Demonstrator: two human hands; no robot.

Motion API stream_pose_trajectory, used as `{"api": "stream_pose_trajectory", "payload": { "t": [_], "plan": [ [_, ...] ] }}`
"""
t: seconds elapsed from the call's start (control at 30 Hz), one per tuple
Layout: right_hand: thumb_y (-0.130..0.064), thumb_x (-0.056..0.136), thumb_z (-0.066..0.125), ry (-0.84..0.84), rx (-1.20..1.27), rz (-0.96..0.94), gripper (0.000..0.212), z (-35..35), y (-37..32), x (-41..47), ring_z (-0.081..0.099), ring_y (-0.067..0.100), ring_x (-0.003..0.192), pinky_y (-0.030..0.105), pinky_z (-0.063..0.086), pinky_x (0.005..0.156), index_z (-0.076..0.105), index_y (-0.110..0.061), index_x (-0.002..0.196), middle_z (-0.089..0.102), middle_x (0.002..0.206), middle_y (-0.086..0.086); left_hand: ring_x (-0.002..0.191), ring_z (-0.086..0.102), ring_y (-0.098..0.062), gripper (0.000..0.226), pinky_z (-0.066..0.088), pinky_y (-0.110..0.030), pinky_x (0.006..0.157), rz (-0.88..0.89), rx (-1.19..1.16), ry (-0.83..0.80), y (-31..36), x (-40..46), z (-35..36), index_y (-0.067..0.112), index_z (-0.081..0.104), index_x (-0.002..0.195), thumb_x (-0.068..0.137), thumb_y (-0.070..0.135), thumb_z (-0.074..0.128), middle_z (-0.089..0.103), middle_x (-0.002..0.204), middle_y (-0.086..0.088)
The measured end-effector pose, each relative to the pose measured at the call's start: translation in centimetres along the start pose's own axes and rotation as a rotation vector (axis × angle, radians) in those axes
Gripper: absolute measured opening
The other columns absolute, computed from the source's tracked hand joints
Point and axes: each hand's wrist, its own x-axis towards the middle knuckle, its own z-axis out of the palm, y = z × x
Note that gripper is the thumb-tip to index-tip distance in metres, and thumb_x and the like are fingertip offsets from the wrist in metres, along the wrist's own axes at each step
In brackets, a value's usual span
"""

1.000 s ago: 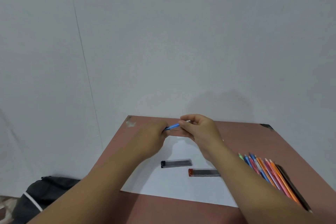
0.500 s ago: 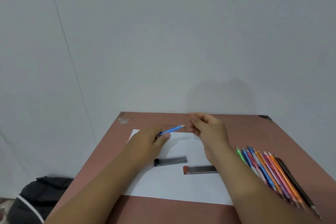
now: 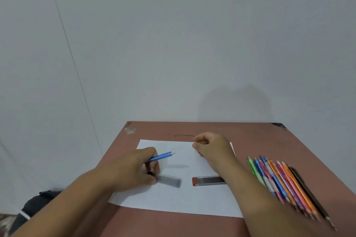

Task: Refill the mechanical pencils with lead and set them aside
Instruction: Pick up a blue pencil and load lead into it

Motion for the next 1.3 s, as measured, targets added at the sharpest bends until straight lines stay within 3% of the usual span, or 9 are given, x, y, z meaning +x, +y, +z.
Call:
{"api": "stream_pose_trajectory", "payload": {
  "t": [0.13, 0.27, 0.5, 0.67, 0.77, 0.9, 1.2, 1.3],
  "plan": [
    [-0.016, 0.089, 0.071, -0.013, -0.099, -0.041, 0.013, 0.0, -0.1, -0.3, 0.064, -0.001, 0.078, 0.012, 0.043, 0.064, 0.077, -0.028, 0.091, 0.070, 0.088, -0.019, 0.085, 0.055, 0.004, 0.021, 0.045, -0.018, 0.078, -0.018, -0.006, -0.078, -2.2, -1.5, -1.8, 0.027, 0.060, 0.096, 0.082, 0.019, 0.073, 0.061, 0.100, 0.026],
    [-0.013, 0.090, 0.069, -0.046, -0.144, -0.057, 0.016, 0.0, -0.3, -0.5, 0.063, -0.001, 0.083, 0.012, 0.044, 0.065, 0.078, -0.026, 0.094, 0.067, 0.091, -0.021, 0.069, 0.049, -0.003, 0.025, 0.046, -0.021, 0.069, -0.025, -0.056, -0.118, -3.4, -1.9, -2.6, 0.032, 0.063, 0.097, 0.075, 0.027, 0.073, 0.057, 0.093, 0.019],
    [-0.011, 0.089, 0.068, -0.031, -0.167, -0.081, 0.020, 0.3, 0.0, -0.4, 0.066, 0.003, 0.088, 0.017, 0.051, 0.073, 0.075, -0.030, 0.090, 0.069, 0.091, -0.015, 0.073, 0.048, 0.000, 0.017, 0.043, -0.025, 0.075, 0.030, -0.068, 0.032, -1.6, 0.3, -2.2, 0.023, 0.055, 0.090, 0.087, 0.035, 0.067, 0.059, 0.088, 0.018],
    [-0.011, 0.088, 0.069, -0.045, -0.223, -0.094, 0.018, 0.4, 0.1, -0.2, 0.064, 0.003, 0.084, 0.013, 0.047, 0.068, 0.077, -0.026, 0.091, 0.067, 0.089, -0.016, 0.068, 0.045, -0.009, 0.032, 0.041, -0.032, 0.070, 0.034, -0.088, 0.112, -0.4, 3.3, -1.0, 0.025, 0.046, 0.080, 0.088, 0.053, 0.060, 0.051, 0.074, 0.011],
    [-0.011, 0.089, 0.069, -0.057, -0.248, -0.090, 0.018, 0.3, 0.1, -0.1, 0.064, 0.004, 0.083, 0.012, 0.047, 0.068, 0.077, -0.026, 0.092, 0.067, 0.089, -0.016, 0.062, 0.038, -0.010, 0.035, 0.035, -0.032, 0.064, -0.005, -0.148, 0.210, 0.5, 5.1, 0.0, 0.024, 0.040, 0.077, 0.093, 0.050, 0.055, 0.040, 0.067, 0.012],
    [-0.011, 0.090, 0.064, -0.040, -0.267, -0.102, 0.021, 0.5, 0.0, -0.2, 0.063, 0.002, 0.081, 0.009, 0.044, 0.062, 0.076, -0.028, 0.096, 0.066, 0.094, -0.014, 0.062, 0.037, -0.011, 0.030, 0.035, -0.030, 0.061, -0.010, -0.258, 0.327, 2.2, 6.9, 1.2, 0.026, 0.042, 0.077, 0.099, 0.044, 0.049, 0.042, 0.069, 0.011],
    [-0.014, 0.085, 0.073, -0.080, -0.211, -0.038, 0.020, 0.0, -0.3, 0.0, 0.068, 0.004, 0.087, 0.024, 0.058, 0.079, 0.072, -0.034, 0.089, 0.071, 0.095, -0.012, 0.065, 0.038, -0.011, 0.038, 0.037, -0.035, 0.066, 0.070, -0.241, 0.421, 0.2, 7.7, 2.9, 0.014, 0.046, 0.083, 0.104, 0.046, 0.040, 0.043, 0.071, 0.009],
    [-0.020, 0.083, 0.077, -0.043, -0.156, -0.035, 0.018, -0.5, -0.9, -0.2, 0.068, 0.001, 0.085, 0.018, 0.054, 0.071, 0.075, -0.031, 0.097, 0.072, 0.094, -0.014, 0.062, 0.036, -0.008, 0.036, 0.034, -0.030, 0.062, 0.094, -0.259, 0.435, -0.5, 7.6, 2.7, 0.016, 0.045, 0.080, 0.104, 0.043, 0.042, 0.042, 0.070, 0.010]
  ]
}}
